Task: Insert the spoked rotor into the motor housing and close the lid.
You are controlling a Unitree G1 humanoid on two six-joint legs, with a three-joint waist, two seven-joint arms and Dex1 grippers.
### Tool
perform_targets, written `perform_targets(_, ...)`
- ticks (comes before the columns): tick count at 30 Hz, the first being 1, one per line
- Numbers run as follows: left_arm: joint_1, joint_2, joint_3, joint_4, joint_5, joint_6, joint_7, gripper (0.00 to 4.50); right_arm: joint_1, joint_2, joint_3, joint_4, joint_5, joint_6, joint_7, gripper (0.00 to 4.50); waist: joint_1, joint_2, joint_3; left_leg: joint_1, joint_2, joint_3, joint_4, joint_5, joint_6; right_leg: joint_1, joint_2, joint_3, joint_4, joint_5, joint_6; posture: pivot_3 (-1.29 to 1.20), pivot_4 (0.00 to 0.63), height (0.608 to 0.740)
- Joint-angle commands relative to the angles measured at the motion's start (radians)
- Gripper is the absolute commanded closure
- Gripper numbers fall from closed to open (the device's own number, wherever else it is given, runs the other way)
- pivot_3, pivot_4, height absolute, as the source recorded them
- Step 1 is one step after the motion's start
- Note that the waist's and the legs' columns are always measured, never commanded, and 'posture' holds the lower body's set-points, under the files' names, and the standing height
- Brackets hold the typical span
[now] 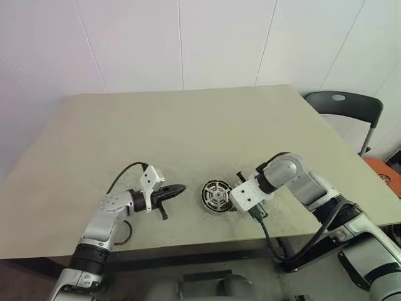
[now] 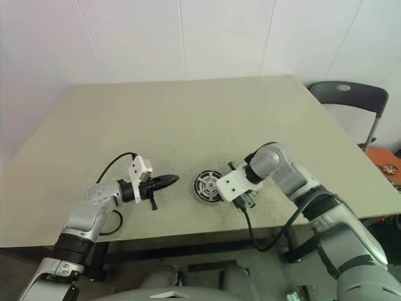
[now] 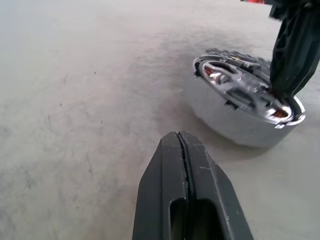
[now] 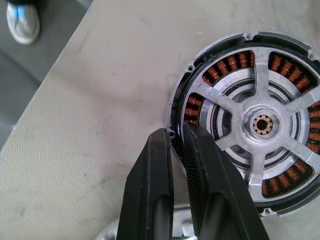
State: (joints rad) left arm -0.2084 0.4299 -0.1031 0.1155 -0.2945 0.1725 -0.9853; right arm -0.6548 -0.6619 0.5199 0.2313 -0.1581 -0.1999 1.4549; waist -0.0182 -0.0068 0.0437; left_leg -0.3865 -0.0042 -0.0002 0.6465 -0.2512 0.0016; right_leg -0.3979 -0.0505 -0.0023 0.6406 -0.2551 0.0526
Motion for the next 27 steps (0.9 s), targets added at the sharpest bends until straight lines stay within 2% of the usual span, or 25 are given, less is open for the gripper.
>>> perform_targets(1, 0.002, 0.017, 0.009, -0.047, -0.017, 0.008, -0.017, 4.5, 0.01, 0.03, -0.002, 0.052, -0.001, 0.027, -0.024, 3.48, 0.0, 0.0, 0.0, 0.001, 0.0, 0.0, 0.0, 0.0, 0.0, 0.001, 0.0, 0.0, 0.0, 0.0, -0.001, 0.0, 0.0, 0.74)
perform_targets(6, -0.018, 0.02, -0.003, -0.031, 0.01, -0.009, -0.016, 4.5, 0.009, 0.052, -0.048, 0.05, 0.054, 0.092, -0.025, 1.94, -0.003, 0.0, 0.001, 0.013, 0.002, 0.0, -0.002, -0.002, -0.003, 0.006, 0.0, -0.003, 0.0, 0.0, -0.001, 0.0, 0.0, 0.74)
perform_targets(9, -0.03, 0.01, -0.007, -0.014, 0.024, -0.024, -0.005, 4.5, -0.009, 0.056, -0.107, 0.012, 0.14, 0.2, -0.016, 1.94, -0.002, 0.001, 0.001, 0.013, 0.002, 0.0, -0.002, -0.002, -0.003, 0.006, -0.001, -0.004, 0.0, 0.0, -0.001, 0.0, 0.0, 0.74)
perform_targets(12, -0.027, -0.003, -0.02, -0.006, 0.038, -0.035, 0.001, 4.5, -0.018, 0.06, -0.204, -0.047, 0.271, 0.421, -0.028, 1.94, 0.006, 0.001, 0.002, 0.012, 0.002, 0.0, -0.001, -0.001, -0.001, 0.003, -0.003, -0.007, 0.002, 0.003, -0.005, 0.0, 0.0, 0.74)
perform_targets(16, -0.026, -0.017, -0.031, 0.009, 0.052, -0.051, 0.015, 4.5, 0.015, 0.089, -0.367, -0.145, 0.464, 0.788, -0.137, 1.94, 0.012, 0.001, 0.001, 0.005, 0.001, 0.0, -0.002, -0.001, -0.001, -0.005, -0.004, -0.007, 0.003, 0.004, -0.005, 0.0, 0.0, 0.74)
perform_targets(18, -0.028, -0.022, -0.034, 0.022, 0.06, -0.06, 0.02, 4.5, 0.057, 0.115, -0.469, -0.219, 0.59, 0.994, -0.216, 1.94, 0.02, 0.001, 0.001, -0.003, 0.001, 0.0, -0.002, -0.001, -0.001, -0.013, -0.005, -0.007, 0.004, 0.004, -0.005, 0.0, 0.0, 0.74)
perform_targets(22, -0.027, -0.033, -0.043, 0.039, 0.07, -0.075, 0.025, 4.5, 0.196, 0.162, -0.69, -0.397, 0.856, 1.346, -0.36, 1.94, 0.036, 0.001, 0.001, -0.006, 0.001, 0.0, -0.002, -0.002, -0.003, -0.015, -0.007, -0.007, 0.003, 0.004, -0.005, 0.0, 0.0, 0.74)
perform_targets(27, -0.04, -0.047, -0.059, 0.076, 0.08, -0.095, 0.02, 4.5, 0.34, 0.156, -0.9, -0.521, 1.073, 1.617, -0.491, 1.94, 0.032, 0.002, 0.001, -0.007, -0.001, 0.001, -0.002, -0.002, -0.003, -0.014, -0.01, -0.008, -0.002, 0.004, -0.005, 0.0, 0.0, 0.74)
